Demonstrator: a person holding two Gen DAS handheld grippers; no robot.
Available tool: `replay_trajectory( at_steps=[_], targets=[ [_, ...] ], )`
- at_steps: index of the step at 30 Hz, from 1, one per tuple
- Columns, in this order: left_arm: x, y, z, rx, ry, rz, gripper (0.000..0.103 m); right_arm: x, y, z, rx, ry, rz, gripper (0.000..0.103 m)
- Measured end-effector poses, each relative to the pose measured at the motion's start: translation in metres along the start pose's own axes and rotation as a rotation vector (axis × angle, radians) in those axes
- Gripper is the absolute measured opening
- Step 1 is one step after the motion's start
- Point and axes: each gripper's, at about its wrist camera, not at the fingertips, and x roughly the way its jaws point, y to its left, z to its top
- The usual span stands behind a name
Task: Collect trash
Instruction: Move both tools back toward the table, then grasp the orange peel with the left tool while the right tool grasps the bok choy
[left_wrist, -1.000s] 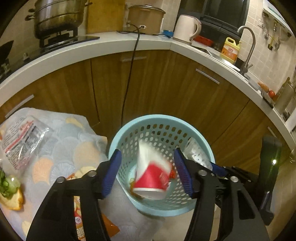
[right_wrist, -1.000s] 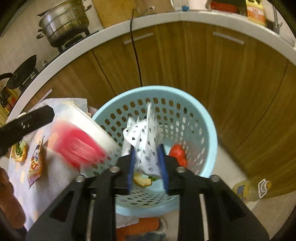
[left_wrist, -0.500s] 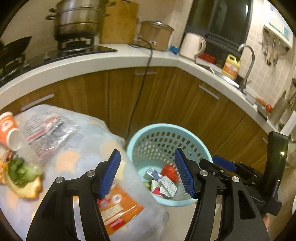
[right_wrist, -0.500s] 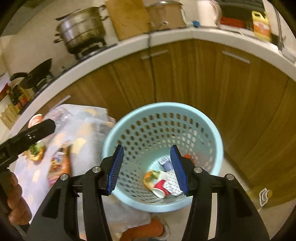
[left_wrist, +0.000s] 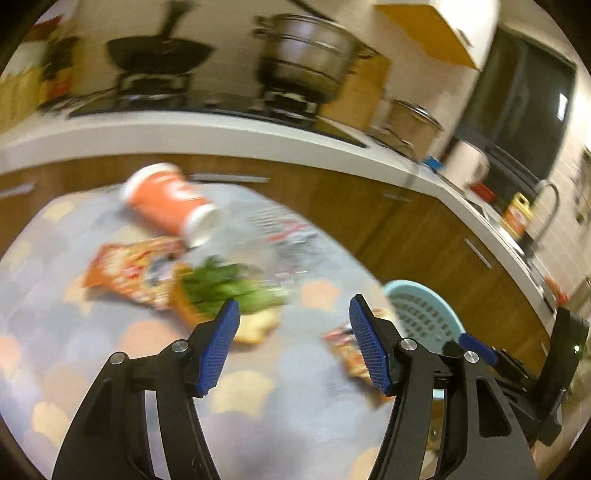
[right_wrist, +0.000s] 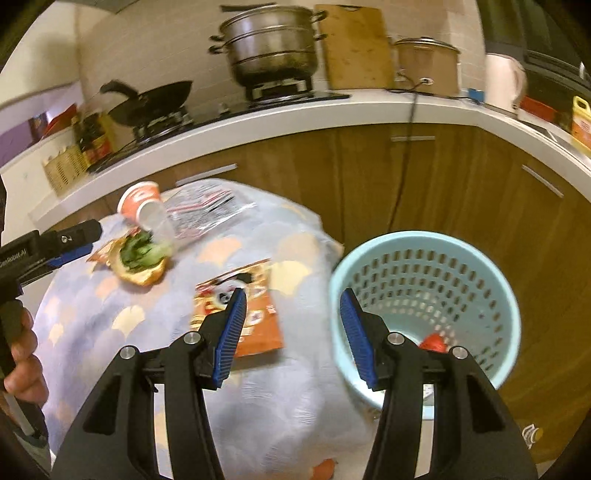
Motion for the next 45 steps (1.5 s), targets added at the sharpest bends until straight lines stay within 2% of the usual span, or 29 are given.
replay_trajectory(
  at_steps=[4, 6, 10, 17, 19, 23, 27, 33, 34, 40, 45],
  targets=[
    [0.0, 0.043, -0.006, -0.083, 0.021, 0.044, 0.06, 0.016, 0.015, -0.004, -0.013, 0.016, 0.015, 0.05],
    [0.004, 0.052, -0.008, -0.103, 0.042, 0.049, 0.06, 0.024, 0.02, -0.007, -0.018, 0.03, 0.015, 0.05],
    [0.023, 0.058, -0.01, -0.121, 0.094, 0.033, 0.06, 0.03, 0.032, -0.005, -0.024, 0.047, 0.033, 0.049],
    [0.061, 0.063, -0.006, -0.162, 0.152, 0.075, 0.058, 0.028, 0.063, 0.011, -0.096, 0.037, 0.075, 0.049],
    [0.067, 0.066, -0.006, -0.17, 0.162, 0.089, 0.051, 0.032, 0.075, 0.017, -0.128, 0.043, 0.089, 0.049],
    [0.071, 0.074, -0.008, -0.169, 0.166, 0.091, 0.024, 0.048, 0.102, 0.025, -0.203, 0.089, 0.136, 0.049],
    [0.068, 0.085, -0.009, -0.173, 0.182, 0.075, 0.01, 0.061, 0.126, 0.025, -0.275, 0.113, 0.168, 0.049],
    [0.057, 0.095, -0.009, -0.146, 0.195, 0.059, 0.007, 0.073, 0.155, 0.014, -0.383, 0.144, 0.196, 0.047],
    [0.053, 0.097, -0.009, -0.138, 0.196, 0.059, 0.007, 0.074, 0.156, 0.012, -0.39, 0.154, 0.209, 0.045],
    [0.032, 0.106, -0.011, -0.088, 0.207, 0.068, 0.007, 0.073, 0.169, -0.003, -0.424, 0.221, 0.312, 0.044],
    [0.019, 0.113, -0.016, -0.087, 0.208, 0.075, 0.007, 0.088, 0.171, 0.019, -0.365, 0.235, 0.276, 0.044]
  ],
)
